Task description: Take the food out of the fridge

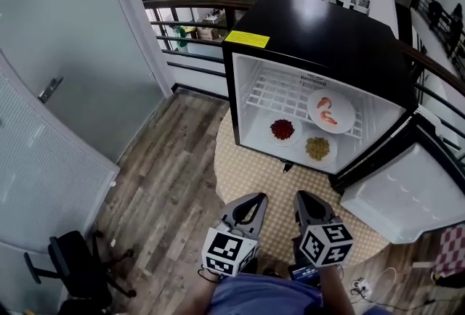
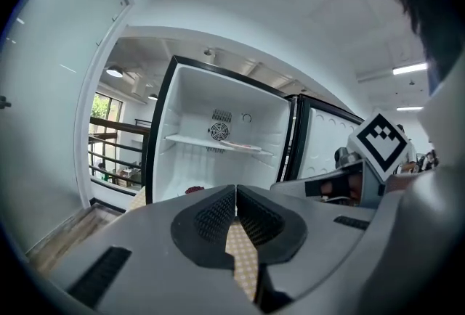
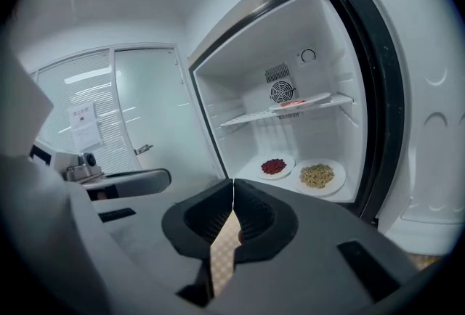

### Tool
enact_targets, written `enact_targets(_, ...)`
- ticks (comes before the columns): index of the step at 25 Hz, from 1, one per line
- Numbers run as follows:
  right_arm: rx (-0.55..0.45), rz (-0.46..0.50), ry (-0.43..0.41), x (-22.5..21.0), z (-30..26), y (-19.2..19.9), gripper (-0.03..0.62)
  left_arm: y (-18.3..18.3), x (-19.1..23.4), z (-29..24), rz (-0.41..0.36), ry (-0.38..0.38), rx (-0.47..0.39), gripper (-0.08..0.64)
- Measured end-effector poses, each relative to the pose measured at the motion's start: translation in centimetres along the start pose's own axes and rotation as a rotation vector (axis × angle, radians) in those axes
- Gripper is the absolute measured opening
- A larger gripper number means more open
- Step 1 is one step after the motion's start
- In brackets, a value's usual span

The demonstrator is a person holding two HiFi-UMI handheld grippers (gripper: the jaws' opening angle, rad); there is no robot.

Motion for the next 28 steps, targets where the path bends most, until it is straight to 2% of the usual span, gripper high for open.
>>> enact_targets(8, 0.032, -0.120, 0.064, -2.7, -5.8, 0.3, 0.018, 2.0, 3.5, -3.5, 0.005, 0.102, 0.059, 0.018)
enact_targets(12, 0.047, -0.190, 0.091, -4.2, -9.4, 0.3, 0.018, 3.3, 5.8, -5.2, 0.035, 0.123, 0.091, 0.018)
enact_targets(17, 0.066, -0.295, 0.080, -5.9, -13.7, 0.6, 0.018, 4.9, 8.3, -7.8, 0.039, 0.132, 0.137, 0.018)
enact_targets(21, 0.078, -0.366, 0.081, -7.4, -16.8, 0.7, 0.022, 5.1, 9.7, -10.1, 0.056, 0.157, 0.141, 0.019)
enact_targets(23, 0.099, -0.413, 0.071, -8.0, -18.3, 1.0, 0.051, 4.8, 10.4, -10.9, 0.055, 0.167, 0.147, 0.018)
enact_targets(25, 0.125, -0.460, 0.066, -8.5, -19.8, 1.4, 0.109, 4.7, 11.1, -11.3, 0.062, 0.167, 0.150, 0.019)
enact_targets(28, 0.136, -0.559, 0.099, -9.6, -21.4, 2.0, 0.120, 5.0, 12.3, -11.7, 0.091, 0.157, 0.150, 0.018)
Point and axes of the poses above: the fingertips, and each gripper's own axes: z backward along the fingers, x to its left, y out of its underside, the point moved 3 cm from there along z, backward along the fingers, and after that the axes turned 3 degrees about y, right-handed, at the moved point
